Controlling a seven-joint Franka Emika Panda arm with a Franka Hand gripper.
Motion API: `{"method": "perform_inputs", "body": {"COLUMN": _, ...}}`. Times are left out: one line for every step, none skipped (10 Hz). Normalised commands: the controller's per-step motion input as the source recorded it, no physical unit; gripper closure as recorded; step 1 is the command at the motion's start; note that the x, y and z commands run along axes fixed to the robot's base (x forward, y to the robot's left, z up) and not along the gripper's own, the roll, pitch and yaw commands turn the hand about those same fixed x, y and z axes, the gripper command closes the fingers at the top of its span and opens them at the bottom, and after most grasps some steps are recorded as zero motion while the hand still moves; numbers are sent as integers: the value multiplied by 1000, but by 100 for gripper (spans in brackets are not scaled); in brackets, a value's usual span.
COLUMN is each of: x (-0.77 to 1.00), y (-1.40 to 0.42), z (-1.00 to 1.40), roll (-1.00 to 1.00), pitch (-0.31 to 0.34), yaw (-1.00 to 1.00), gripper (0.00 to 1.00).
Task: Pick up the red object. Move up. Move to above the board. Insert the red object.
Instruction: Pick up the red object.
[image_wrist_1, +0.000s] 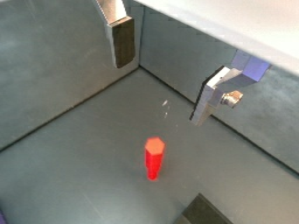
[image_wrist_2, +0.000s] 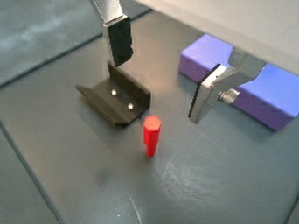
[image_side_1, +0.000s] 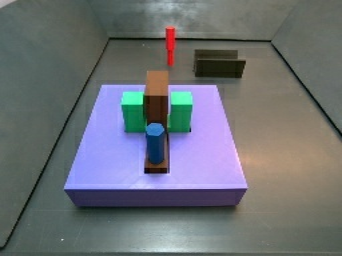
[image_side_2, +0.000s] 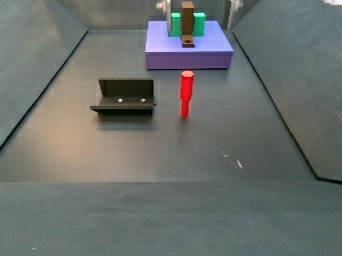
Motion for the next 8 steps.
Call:
{"method": "perform_inputs", "body": {"x": 126, "y": -189, "z": -300, "roll": -27, "pitch": -119, "yaw": 0, "gripper": 0}}
{"method": "perform_inputs", "body": {"x": 289, "y": -246, "z": -486, "roll": 0, "pitch": -144, "yaw": -54, "gripper": 0}}
{"method": "perform_inputs", "body": {"x": 109, "y": -89, "z": -691, "roll": 0, "pitch": -240, "yaw": -103, "gripper": 0}}
{"method": "perform_inputs", "body": {"x": 77, "y": 0, "z": -606, "roll": 0, "pitch": -224, "yaw": -129, "gripper": 0}}
{"method": "perform_inputs", "body": {"x": 80, "y": 34, "z": -514, "roll": 0, "pitch": -161, "yaw": -177, "gripper": 0}}
{"method": "perform_inputs", "body": {"x": 0, "y": 11, "z": -500, "roll": 0, "pitch": -151, "yaw": -177, "gripper": 0}}
{"method": "perform_inputs", "body": {"x": 0, "y": 0, "z": -546, "roll": 0, "pitch": -164, "yaw": -154, "gripper": 0}}
{"method": "perform_inputs", "body": {"x": 29, "y": 0, "z": -526, "roll": 0, "pitch": -157, "yaw": -154, "gripper": 0}}
